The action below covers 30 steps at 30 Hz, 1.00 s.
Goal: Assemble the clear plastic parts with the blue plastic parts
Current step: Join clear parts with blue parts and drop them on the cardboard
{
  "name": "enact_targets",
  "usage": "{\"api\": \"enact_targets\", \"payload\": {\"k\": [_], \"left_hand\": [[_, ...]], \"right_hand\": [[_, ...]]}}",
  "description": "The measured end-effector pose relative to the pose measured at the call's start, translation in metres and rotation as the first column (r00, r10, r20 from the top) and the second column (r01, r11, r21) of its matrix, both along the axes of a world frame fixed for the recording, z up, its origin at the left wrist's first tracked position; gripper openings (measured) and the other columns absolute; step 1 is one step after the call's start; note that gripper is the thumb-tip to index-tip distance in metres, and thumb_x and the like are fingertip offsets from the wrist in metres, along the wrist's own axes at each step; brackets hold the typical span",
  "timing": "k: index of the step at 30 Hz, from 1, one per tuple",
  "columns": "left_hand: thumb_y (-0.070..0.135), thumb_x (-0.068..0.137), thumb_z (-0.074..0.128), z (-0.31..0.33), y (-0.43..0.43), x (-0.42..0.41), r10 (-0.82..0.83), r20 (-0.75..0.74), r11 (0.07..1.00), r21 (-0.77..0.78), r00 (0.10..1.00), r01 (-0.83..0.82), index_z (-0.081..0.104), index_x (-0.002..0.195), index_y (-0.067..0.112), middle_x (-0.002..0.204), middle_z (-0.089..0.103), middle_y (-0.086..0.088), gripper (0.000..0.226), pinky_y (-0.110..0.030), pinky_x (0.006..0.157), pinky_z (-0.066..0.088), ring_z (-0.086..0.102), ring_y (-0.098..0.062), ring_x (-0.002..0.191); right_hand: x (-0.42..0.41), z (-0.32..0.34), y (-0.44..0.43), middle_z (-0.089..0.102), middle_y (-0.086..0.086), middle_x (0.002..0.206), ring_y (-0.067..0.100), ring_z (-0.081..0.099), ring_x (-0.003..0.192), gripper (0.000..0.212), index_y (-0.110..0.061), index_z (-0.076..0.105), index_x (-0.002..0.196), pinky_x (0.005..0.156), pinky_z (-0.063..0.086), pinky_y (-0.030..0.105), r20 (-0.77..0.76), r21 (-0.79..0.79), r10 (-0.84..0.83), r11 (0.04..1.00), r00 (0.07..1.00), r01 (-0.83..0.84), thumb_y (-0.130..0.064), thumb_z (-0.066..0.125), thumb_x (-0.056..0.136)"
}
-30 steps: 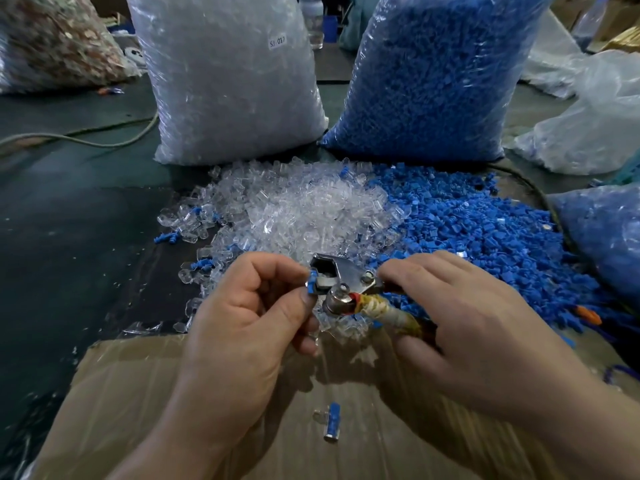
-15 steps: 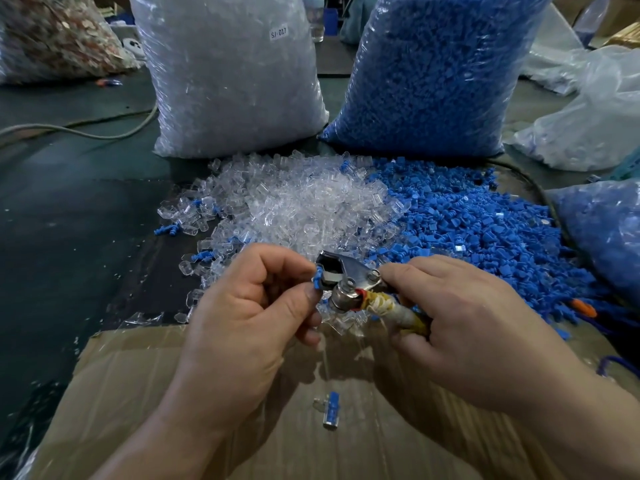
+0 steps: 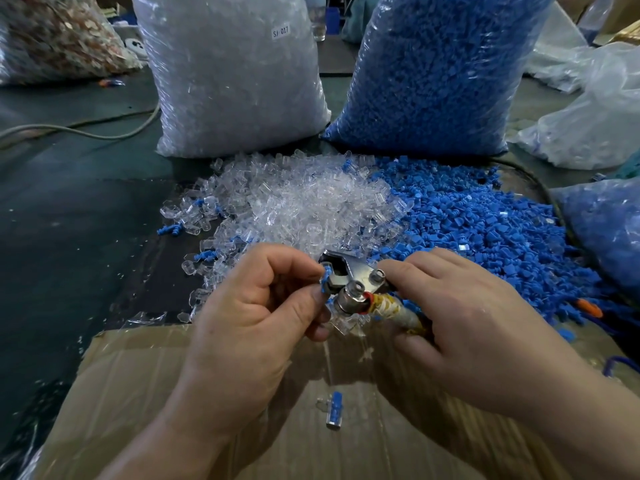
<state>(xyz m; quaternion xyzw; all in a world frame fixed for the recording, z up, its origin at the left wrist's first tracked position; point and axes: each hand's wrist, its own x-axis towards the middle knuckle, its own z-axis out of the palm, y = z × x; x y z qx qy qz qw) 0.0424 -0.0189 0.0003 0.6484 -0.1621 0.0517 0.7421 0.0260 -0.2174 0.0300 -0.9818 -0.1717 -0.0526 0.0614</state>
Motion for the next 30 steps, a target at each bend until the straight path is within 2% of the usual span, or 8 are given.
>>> {"api": "enact_targets", "payload": {"k": [5,10,13,16,18,24,27,30], "left_hand": [[0.009,0.082,0.071,0.0,0.001,-0.001,0.008,0.001,1.0,0.023,1.0,-0.008,0.068,0.086,0.025,0.076,0.071,-0.004,0.016,-0.021,0.055,0.055,0.066,-0.013,0.06],[0.006,0.081,0.066,-0.001,0.001,0.001,0.013,0.0,0.999,0.033,1.0,-0.013,0.069,0.086,0.03,0.076,0.07,-0.006,0.025,-0.021,0.055,0.055,0.066,-0.014,0.06],[0.008,0.082,0.067,0.001,0.003,-0.001,0.034,0.006,0.998,0.059,0.999,-0.035,0.069,0.087,0.031,0.077,0.071,-0.006,0.024,-0.023,0.056,0.056,0.067,-0.015,0.061],[0.004,0.087,0.068,0.0,0.005,0.002,0.11,-0.048,0.989,0.108,0.993,-0.104,0.068,0.087,0.027,0.072,0.068,-0.004,0.022,-0.027,0.054,0.057,0.066,-0.016,0.059],[-0.005,0.089,0.066,-0.001,0.007,0.005,0.148,-0.126,0.983,0.126,0.981,-0.133,0.067,0.081,0.025,0.061,0.064,-0.003,0.031,-0.025,0.047,0.052,0.061,-0.016,0.051],[-0.007,0.087,0.059,0.0,0.002,0.003,0.091,-0.288,0.98,0.195,0.953,-0.034,0.065,0.072,0.024,0.049,0.058,-0.006,0.035,-0.02,0.036,0.041,0.051,-0.013,0.039],[-0.002,0.088,0.061,-0.001,-0.001,0.003,0.106,-0.3,0.974,0.225,0.948,-0.038,0.066,0.075,0.028,0.05,0.061,-0.007,0.033,-0.022,0.038,0.044,0.053,-0.015,0.04],[0.004,0.09,0.063,-0.002,-0.004,-0.001,0.127,-0.32,0.972,0.231,0.939,-0.052,0.068,0.081,0.031,0.055,0.064,-0.012,0.028,-0.027,0.039,0.047,0.056,-0.021,0.041]], "right_hand": [[-0.001,0.0,0.001,0.044,-0.018,0.08,0.013,0.05,0.074,0.046,-0.026,0.061,0.109,0.068,0.035,0.025,0.085,0.044,0.012,0.999,0.996,-0.016,-0.048,0.042,0.074],[-0.002,0.001,0.003,0.053,-0.014,0.069,0.013,0.05,0.063,0.03,-0.027,0.06,0.089,0.06,0.031,0.024,0.119,0.073,0.0,0.997,0.993,-0.009,-0.047,0.044,0.072],[-0.001,0.0,0.001,0.057,-0.015,0.074,0.011,0.051,0.067,0.036,-0.026,0.064,0.097,0.063,0.03,0.022,0.141,0.094,0.003,0.995,0.99,-0.017,-0.049,0.047,0.074],[0.005,-0.003,-0.008,0.061,-0.019,0.085,0.008,0.054,0.076,0.049,-0.03,0.06,0.111,0.066,0.035,0.02,0.12,0.076,-0.05,0.996,0.992,0.041,-0.066,0.047,0.079],[0.015,-0.005,-0.014,0.062,-0.017,0.094,0.013,0.054,0.086,0.061,-0.033,0.056,0.118,0.073,0.04,0.028,0.091,-0.006,-0.134,0.991,0.987,0.135,-0.076,0.042,0.076],[0.041,-0.014,-0.017,0.058,-0.008,0.119,0.02,0.044,0.111,0.065,-0.032,0.05,0.128,0.094,0.032,0.039,0.023,-0.143,-0.216,0.966,0.976,0.217,-0.07,0.047,0.075],[0.037,-0.013,-0.016,0.057,-0.007,0.12,0.022,0.042,0.114,0.06,-0.03,0.055,0.127,0.094,0.03,0.042,0.098,-0.047,-0.194,0.979,0.976,0.199,-0.066,0.051,0.08],[0.02,-0.009,0.002,0.063,-0.006,0.107,0.02,0.053,0.101,0.047,-0.025,0.062,0.112,0.087,0.044,0.043,0.253,0.134,-0.091,0.989,0.963,0.058,-0.061,0.047,0.086]]}}
